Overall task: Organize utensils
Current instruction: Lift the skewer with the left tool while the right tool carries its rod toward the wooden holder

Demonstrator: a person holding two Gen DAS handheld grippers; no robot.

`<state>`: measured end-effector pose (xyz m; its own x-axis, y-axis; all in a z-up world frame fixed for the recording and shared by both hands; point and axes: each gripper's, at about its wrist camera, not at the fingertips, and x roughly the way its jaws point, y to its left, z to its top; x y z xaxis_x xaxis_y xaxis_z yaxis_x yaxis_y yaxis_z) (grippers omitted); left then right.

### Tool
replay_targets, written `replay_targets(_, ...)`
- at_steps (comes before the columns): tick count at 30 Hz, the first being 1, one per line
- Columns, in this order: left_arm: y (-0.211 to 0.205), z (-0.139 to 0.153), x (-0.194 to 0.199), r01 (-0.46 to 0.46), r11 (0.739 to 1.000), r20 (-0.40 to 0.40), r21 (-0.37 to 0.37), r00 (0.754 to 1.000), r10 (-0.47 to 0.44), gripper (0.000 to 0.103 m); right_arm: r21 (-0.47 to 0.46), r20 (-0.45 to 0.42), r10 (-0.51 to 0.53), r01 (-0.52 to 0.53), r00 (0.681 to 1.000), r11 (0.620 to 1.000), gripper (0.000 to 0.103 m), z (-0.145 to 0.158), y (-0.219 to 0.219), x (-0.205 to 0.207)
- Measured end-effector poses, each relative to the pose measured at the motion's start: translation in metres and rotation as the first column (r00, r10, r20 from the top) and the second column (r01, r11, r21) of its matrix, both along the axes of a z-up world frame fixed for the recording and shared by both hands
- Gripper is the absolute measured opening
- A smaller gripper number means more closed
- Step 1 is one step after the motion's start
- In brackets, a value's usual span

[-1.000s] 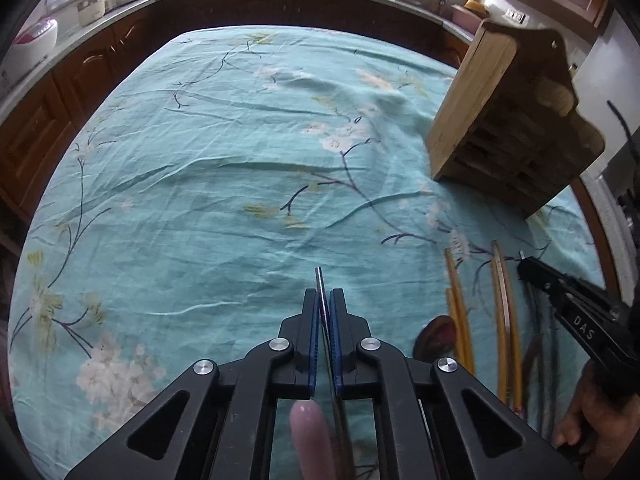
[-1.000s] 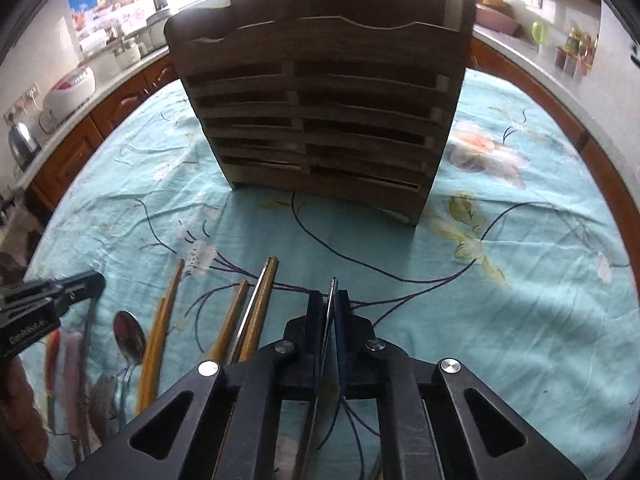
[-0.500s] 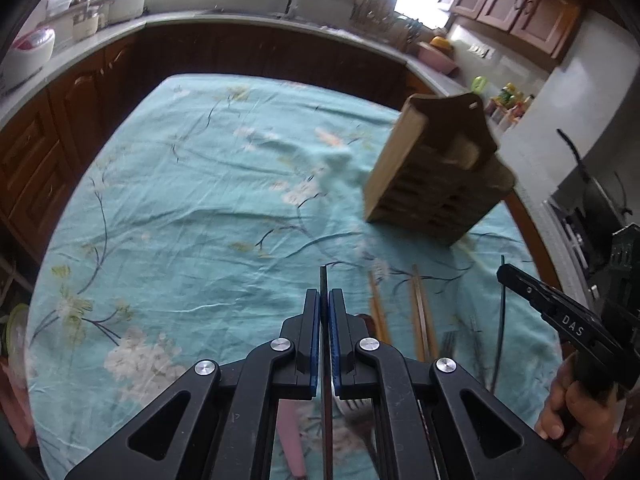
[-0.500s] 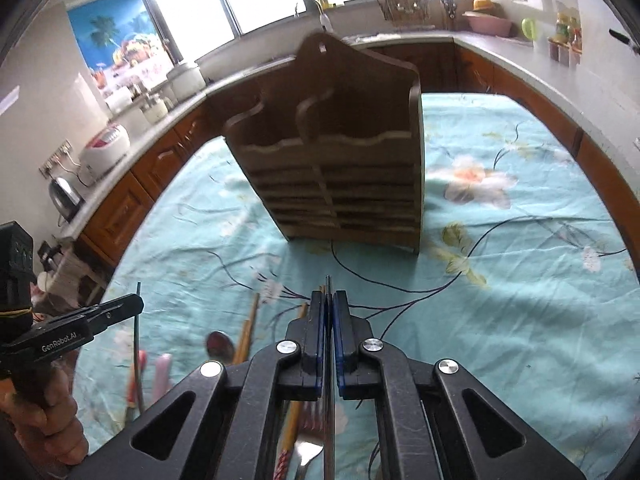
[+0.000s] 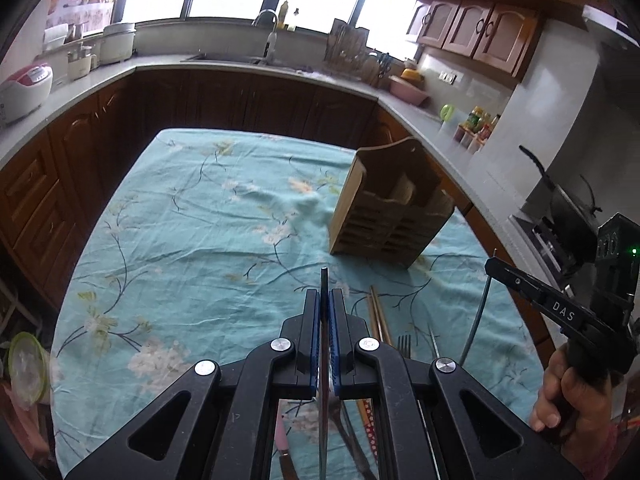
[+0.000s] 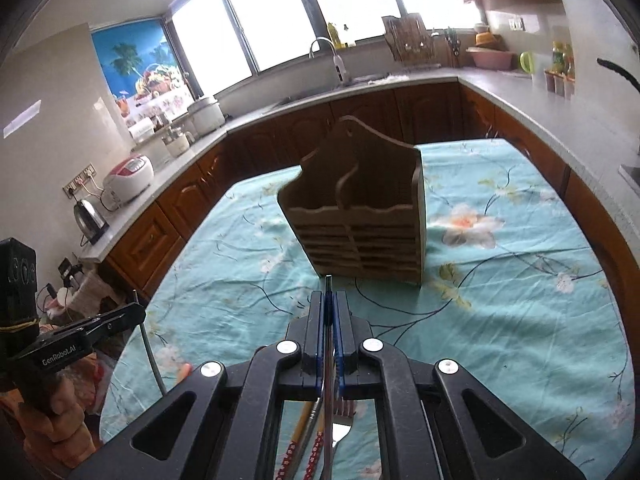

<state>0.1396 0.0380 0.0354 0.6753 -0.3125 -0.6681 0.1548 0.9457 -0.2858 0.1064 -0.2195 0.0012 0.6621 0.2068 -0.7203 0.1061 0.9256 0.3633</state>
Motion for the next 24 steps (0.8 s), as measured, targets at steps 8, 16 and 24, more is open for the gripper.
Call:
replay_targets(8, 0.008, 0.019, -0.019, -0.006, 1.0, 0.059, -0.022, 0.998, 0.008, 0.003, -0.01, 0.057, -0.013, 0.014, 0.998, 1.0, 0.004, 0.021, -0.001, -0.006)
replay_targets(16, 0.012, 0.034, -0.017, -0.023, 0.998, 0.117, -0.057, 0.993, 0.03, 0.003, -0.012, 0.107, -0.036, 0.038, 0.994, 0.999, 0.004, 0.035, -0.005, -0.007)
replay_targets(24, 0.013, 0.053, 0.0, -0.014, 0.994, 0.2, -0.108, 0.979, 0.035, 0.003, -0.015, 0.184, -0.077, 0.081, 0.98, 0.997, 0.004, 0.057, -0.02, 0.001)
